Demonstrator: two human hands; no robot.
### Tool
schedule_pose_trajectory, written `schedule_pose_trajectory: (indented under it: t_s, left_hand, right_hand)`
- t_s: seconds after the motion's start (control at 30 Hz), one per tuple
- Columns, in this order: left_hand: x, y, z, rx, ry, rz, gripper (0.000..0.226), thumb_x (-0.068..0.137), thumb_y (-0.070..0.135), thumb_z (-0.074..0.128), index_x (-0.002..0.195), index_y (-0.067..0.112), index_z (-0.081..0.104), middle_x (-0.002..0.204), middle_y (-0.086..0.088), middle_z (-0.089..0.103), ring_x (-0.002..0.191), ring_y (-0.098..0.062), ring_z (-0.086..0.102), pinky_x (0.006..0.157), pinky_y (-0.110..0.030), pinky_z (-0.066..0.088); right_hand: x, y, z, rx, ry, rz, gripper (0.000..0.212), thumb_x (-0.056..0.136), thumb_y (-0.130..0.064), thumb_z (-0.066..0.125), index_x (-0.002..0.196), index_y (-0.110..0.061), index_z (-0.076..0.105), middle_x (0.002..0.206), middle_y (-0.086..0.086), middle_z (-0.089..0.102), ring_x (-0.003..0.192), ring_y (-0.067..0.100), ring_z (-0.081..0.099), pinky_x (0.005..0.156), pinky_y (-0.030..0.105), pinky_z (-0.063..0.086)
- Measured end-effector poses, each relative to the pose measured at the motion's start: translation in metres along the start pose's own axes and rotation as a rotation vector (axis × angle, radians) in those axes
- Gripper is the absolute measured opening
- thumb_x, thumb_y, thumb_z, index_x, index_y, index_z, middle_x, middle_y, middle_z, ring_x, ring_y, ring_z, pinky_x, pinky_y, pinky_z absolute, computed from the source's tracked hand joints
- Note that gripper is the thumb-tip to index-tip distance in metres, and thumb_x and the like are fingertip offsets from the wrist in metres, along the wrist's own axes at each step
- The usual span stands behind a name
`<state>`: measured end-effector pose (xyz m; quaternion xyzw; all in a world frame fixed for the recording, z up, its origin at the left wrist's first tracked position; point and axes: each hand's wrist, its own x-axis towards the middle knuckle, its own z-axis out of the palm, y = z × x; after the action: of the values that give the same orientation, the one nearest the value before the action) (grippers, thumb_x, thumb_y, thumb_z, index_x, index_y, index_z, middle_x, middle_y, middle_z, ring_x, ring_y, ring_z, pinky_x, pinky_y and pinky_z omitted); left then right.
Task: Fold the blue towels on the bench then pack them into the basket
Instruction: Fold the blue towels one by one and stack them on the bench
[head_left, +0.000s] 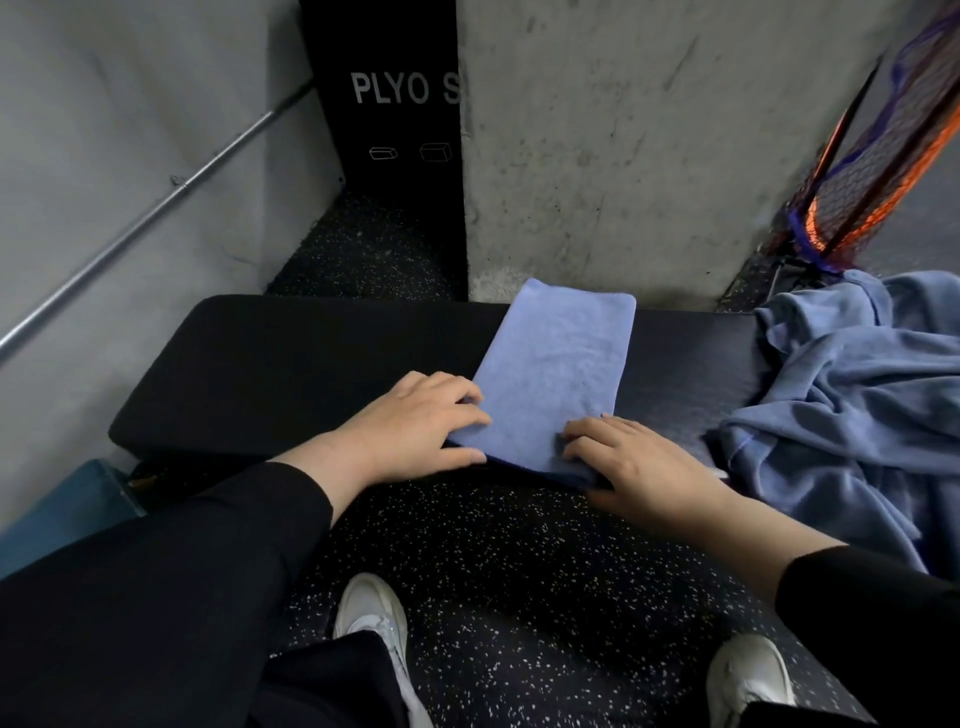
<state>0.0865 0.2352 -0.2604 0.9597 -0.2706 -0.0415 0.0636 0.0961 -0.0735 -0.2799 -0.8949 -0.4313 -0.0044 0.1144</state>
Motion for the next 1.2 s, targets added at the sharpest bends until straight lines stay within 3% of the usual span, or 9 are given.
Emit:
schedule_pose_trajectory:
  t_s: [0.2, 0.3, 0.43, 0.57, 0.67, 0.77, 0.9, 1.03, 1.2]
  left_hand:
    - [0.010, 0.027, 0.003, 0.072, -0.007, 0.016, 0.073, 0.091, 0.075, 0.041, 0.148, 0.031, 0.044, 0.146, 0.014, 0.039, 0.139, -0.008, 0.031, 0.119, -0.036, 0.021]
    - [0.014, 0.032, 0.008, 0.082, 0.047, -0.016, 0.053, 0.096, 0.062, 0.048, 0.137, 0.031, 0.053, 0.139, 0.013, 0.045, 0.134, -0.010, 0.038, 0.114, -0.037, 0.028]
    - [0.018, 0.033, 0.005, -0.013, 0.073, -0.036, 0.022, 0.098, 0.028, 0.051, 0.114, 0.027, 0.065, 0.125, 0.015, 0.055, 0.122, -0.009, 0.046, 0.106, -0.032, 0.031]
    - [0.010, 0.035, -0.013, -0.384, 0.029, -0.160, 0.013, 0.099, 0.030, 0.054, 0.089, 0.030, 0.062, 0.086, 0.011, 0.062, 0.084, -0.005, 0.057, 0.084, -0.035, 0.049]
    - [0.003, 0.043, -0.025, -0.631, 0.037, -0.297, 0.016, 0.098, 0.032, 0.060, 0.084, 0.026, 0.064, 0.068, 0.012, 0.057, 0.060, -0.004, 0.048, 0.063, -0.028, 0.041]
    - [0.001, 0.051, -0.032, -0.837, 0.096, -0.351, 0.020, 0.097, 0.023, 0.063, 0.084, 0.008, 0.064, 0.068, 0.008, 0.054, 0.064, -0.004, 0.046, 0.064, -0.028, 0.037]
    - [0.002, 0.055, -0.035, -1.023, 0.139, -0.462, 0.019, 0.100, 0.025, 0.059, 0.099, 0.010, 0.071, 0.092, -0.007, 0.075, 0.078, -0.010, 0.065, 0.075, -0.033, 0.052]
    - [0.016, 0.053, -0.029, -1.067, 0.165, -0.542, 0.022, 0.101, 0.028, 0.057, 0.103, 0.010, 0.069, 0.096, -0.004, 0.077, 0.085, -0.018, 0.073, 0.079, -0.039, 0.059]
    - [0.046, 0.043, -0.020, -0.910, 0.273, -0.636, 0.025, 0.099, 0.032, 0.058, 0.097, 0.008, 0.065, 0.079, -0.009, 0.067, 0.070, -0.017, 0.056, 0.066, -0.037, 0.044]
  right_hand:
    - [-0.004, -0.009, -0.017, 0.251, 0.064, 0.335, 0.012, 0.099, -0.028, 0.056, 0.110, -0.027, 0.061, 0.096, -0.007, 0.069, 0.086, 0.016, 0.063, 0.075, 0.036, 0.050]
    - [-0.007, -0.010, -0.027, 0.338, 0.044, 0.439, 0.006, 0.102, -0.036, 0.050, 0.102, -0.032, 0.055, 0.075, -0.007, 0.063, 0.068, 0.010, 0.057, 0.065, 0.034, 0.046]
    - [-0.013, -0.005, -0.035, 0.457, 0.050, 0.526, 0.007, 0.102, -0.036, 0.051, 0.096, -0.034, 0.055, 0.075, -0.006, 0.065, 0.068, 0.010, 0.058, 0.067, 0.034, 0.048]
    - [-0.018, -0.004, -0.048, 0.533, 0.089, 0.555, 0.014, 0.102, -0.033, 0.052, 0.088, -0.030, 0.057, 0.072, -0.003, 0.066, 0.060, 0.009, 0.053, 0.066, 0.034, 0.046]
    - [-0.020, -0.006, -0.062, 0.582, 0.108, 0.582, 0.014, 0.101, -0.031, 0.055, 0.092, -0.023, 0.062, 0.076, 0.005, 0.069, 0.064, 0.008, 0.055, 0.071, 0.037, 0.048]
    - [-0.022, -0.011, -0.073, 0.666, 0.147, 0.621, 0.016, 0.100, -0.032, 0.057, 0.092, -0.020, 0.066, 0.082, 0.011, 0.070, 0.067, 0.009, 0.052, 0.065, 0.031, 0.045]
    - [-0.019, -0.015, -0.075, 0.850, 0.218, 0.688, 0.020, 0.100, -0.034, 0.058, 0.093, -0.019, 0.069, 0.080, 0.006, 0.069, 0.068, 0.007, 0.055, 0.062, 0.019, 0.048]
    - [-0.006, -0.008, -0.062, 1.013, 0.294, 0.806, 0.023, 0.098, -0.038, 0.058, 0.090, -0.021, 0.070, 0.084, 0.006, 0.069, 0.078, 0.016, 0.060, 0.081, 0.048, 0.059]
    - [0.021, 0.015, -0.056, 0.905, 0.319, 0.913, 0.017, 0.095, -0.026, 0.055, 0.087, -0.022, 0.070, 0.069, 0.001, 0.062, 0.069, 0.018, 0.055, 0.069, 0.042, 0.053]
